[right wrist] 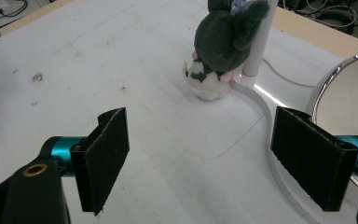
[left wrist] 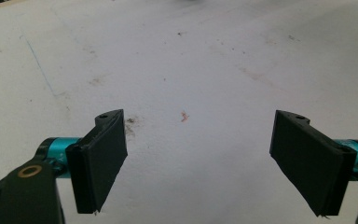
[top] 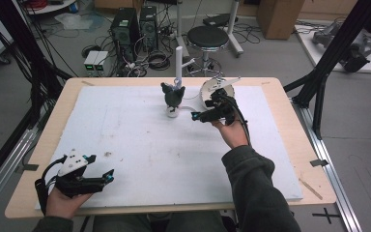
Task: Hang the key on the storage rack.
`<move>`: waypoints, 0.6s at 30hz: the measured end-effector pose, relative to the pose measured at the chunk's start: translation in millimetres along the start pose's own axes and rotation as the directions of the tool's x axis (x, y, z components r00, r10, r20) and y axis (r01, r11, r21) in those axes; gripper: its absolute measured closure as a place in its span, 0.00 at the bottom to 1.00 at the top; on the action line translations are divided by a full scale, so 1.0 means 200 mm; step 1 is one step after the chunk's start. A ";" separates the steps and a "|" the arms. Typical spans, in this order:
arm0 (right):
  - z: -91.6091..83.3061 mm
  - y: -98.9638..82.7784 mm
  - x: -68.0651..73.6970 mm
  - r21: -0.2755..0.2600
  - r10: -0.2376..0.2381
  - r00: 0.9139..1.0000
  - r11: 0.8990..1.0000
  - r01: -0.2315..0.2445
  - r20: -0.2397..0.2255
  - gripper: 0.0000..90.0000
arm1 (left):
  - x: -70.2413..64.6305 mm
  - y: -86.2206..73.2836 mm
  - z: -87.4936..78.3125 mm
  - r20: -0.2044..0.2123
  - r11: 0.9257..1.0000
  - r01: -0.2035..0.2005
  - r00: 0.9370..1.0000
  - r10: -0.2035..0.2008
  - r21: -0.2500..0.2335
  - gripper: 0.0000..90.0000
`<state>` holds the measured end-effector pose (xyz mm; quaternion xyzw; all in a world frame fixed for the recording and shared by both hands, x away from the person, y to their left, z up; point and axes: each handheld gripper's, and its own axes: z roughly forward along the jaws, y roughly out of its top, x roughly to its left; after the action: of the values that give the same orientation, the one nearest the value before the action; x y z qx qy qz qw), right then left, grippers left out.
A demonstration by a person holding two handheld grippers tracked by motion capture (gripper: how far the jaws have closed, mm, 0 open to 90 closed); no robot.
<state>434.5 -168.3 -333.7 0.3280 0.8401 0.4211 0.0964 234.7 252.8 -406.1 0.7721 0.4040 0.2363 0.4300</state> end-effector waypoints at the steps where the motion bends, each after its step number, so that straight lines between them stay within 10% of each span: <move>1: 0.00 0.00 0.00 0.000 0.002 1.000 1.000 -0.002 -0.003 0.20 | 0.00 0.00 0.00 0.000 1.000 0.002 1.000 -0.002 -0.001 0.21; 18: -0.03 -0.09 0.02 -0.009 0.016 1.000 1.000 -0.016 -0.003 0.18 | -0.01 0.00 0.00 0.002 1.000 -0.002 1.000 0.002 0.003 0.21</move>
<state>421.3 -177.4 -344.4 0.3335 0.8357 0.4263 0.0933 234.4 251.6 -406.1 0.7734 0.4030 0.2351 0.4291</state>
